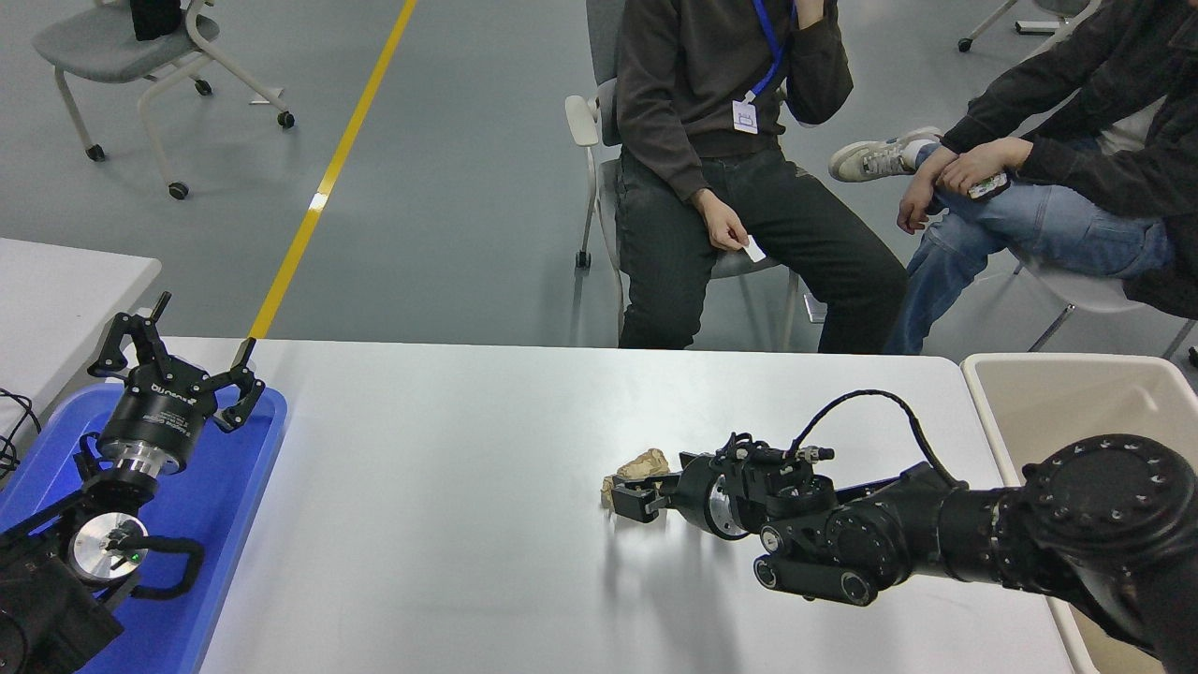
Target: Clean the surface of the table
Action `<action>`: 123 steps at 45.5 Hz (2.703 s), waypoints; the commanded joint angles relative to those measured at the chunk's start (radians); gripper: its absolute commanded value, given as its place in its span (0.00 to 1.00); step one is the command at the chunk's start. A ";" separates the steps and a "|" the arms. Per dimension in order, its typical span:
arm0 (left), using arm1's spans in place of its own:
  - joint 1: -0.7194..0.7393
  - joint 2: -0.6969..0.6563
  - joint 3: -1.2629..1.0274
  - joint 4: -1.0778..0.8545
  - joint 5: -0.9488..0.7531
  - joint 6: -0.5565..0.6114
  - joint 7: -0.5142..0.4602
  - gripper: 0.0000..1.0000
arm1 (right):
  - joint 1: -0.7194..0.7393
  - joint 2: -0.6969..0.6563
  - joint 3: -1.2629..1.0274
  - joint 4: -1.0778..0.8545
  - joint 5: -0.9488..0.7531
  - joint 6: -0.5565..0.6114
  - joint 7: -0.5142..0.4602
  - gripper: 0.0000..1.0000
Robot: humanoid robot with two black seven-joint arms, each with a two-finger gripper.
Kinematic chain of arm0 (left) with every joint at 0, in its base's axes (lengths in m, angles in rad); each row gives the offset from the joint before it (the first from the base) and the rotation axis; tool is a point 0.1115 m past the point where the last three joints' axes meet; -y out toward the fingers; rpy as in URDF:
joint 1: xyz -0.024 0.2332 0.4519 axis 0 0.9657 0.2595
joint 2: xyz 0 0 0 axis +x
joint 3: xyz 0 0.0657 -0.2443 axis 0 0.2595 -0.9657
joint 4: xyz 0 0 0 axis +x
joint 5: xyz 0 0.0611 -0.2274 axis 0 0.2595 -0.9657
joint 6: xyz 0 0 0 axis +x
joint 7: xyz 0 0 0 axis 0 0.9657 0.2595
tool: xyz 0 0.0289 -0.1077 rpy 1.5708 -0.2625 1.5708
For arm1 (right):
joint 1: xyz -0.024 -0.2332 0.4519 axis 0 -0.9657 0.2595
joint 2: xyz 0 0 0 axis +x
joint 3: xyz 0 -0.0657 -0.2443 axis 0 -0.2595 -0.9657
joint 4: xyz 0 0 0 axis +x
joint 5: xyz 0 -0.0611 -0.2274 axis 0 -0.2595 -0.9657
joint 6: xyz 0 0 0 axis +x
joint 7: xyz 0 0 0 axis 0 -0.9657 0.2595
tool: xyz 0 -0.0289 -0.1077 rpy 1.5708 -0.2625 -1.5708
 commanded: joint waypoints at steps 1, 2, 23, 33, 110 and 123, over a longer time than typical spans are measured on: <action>0.001 0.000 0.001 0.000 0.000 0.000 0.000 1.00 | -0.026 0.000 -0.001 -0.017 -0.020 -0.015 0.001 0.99; 0.001 0.000 0.000 0.000 0.000 0.000 0.000 1.00 | -0.026 0.000 -0.001 -0.015 -0.020 -0.015 0.001 0.99; 0.001 0.000 0.000 0.000 0.000 0.000 0.000 1.00 | -0.027 0.000 -0.001 -0.010 -0.024 -0.022 0.002 0.98; -0.001 0.000 0.000 0.000 0.000 0.000 0.000 1.00 | -0.030 0.000 -0.003 -0.006 -0.023 -0.035 0.008 0.78; 0.001 0.000 0.000 0.000 0.000 0.000 0.000 1.00 | 0.367 -0.221 0.107 0.422 0.167 0.211 0.027 0.00; 0.001 0.000 0.000 0.000 0.000 0.000 0.000 1.00 | 0.497 -0.380 0.114 0.552 0.239 0.257 0.027 0.00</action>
